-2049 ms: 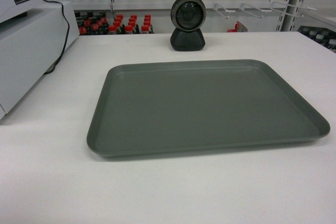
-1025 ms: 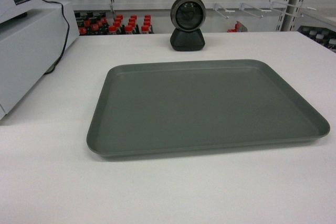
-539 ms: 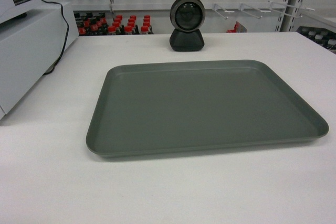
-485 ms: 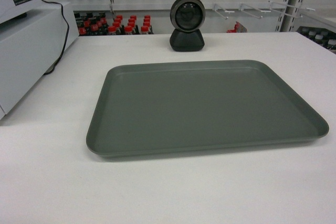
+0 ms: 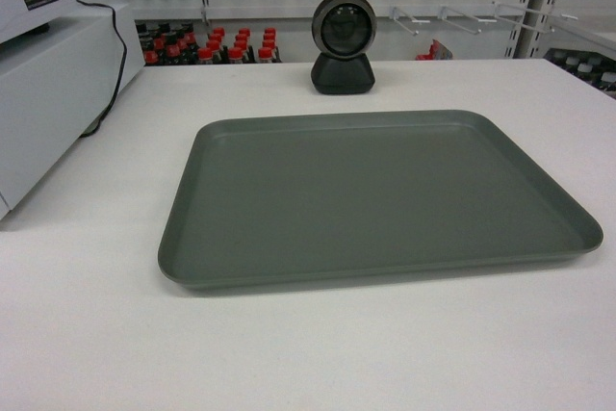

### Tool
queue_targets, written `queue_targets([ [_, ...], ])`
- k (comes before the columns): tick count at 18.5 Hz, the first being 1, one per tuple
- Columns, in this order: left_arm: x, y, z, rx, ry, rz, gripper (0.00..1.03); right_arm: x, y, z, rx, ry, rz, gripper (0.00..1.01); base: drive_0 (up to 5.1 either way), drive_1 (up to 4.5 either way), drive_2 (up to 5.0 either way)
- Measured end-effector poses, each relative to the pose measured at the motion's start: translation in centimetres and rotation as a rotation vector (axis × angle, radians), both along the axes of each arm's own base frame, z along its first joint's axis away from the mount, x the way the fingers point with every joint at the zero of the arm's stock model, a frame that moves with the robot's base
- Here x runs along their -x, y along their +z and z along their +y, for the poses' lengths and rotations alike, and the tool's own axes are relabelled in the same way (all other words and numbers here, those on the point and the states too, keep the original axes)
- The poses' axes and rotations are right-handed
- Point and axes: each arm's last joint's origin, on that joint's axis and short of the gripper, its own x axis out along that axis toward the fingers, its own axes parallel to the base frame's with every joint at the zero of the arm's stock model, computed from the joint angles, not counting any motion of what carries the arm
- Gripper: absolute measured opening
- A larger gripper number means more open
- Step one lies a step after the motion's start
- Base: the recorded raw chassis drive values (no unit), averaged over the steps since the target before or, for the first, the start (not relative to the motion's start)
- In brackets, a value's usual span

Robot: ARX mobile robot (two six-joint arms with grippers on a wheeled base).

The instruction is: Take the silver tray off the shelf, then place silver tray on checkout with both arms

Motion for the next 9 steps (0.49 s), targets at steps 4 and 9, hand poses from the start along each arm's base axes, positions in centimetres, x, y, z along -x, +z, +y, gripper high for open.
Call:
queue_targets([
  [4, 0.00, 0.00, 0.00, 0.000, 0.000, 0.000, 0.93, 0.00, 0.00, 0.00, 0.000, 0.000, 0.000, 0.87, 0.0, 0.00, 0.0],
  [9, 0.00, 0.00, 0.00, -0.002, 0.000, 0.000, 0.98, 0.00, 0.00, 0.00, 0.000, 0.000, 0.000, 0.98, 0.0, 0.00, 0.0],
])
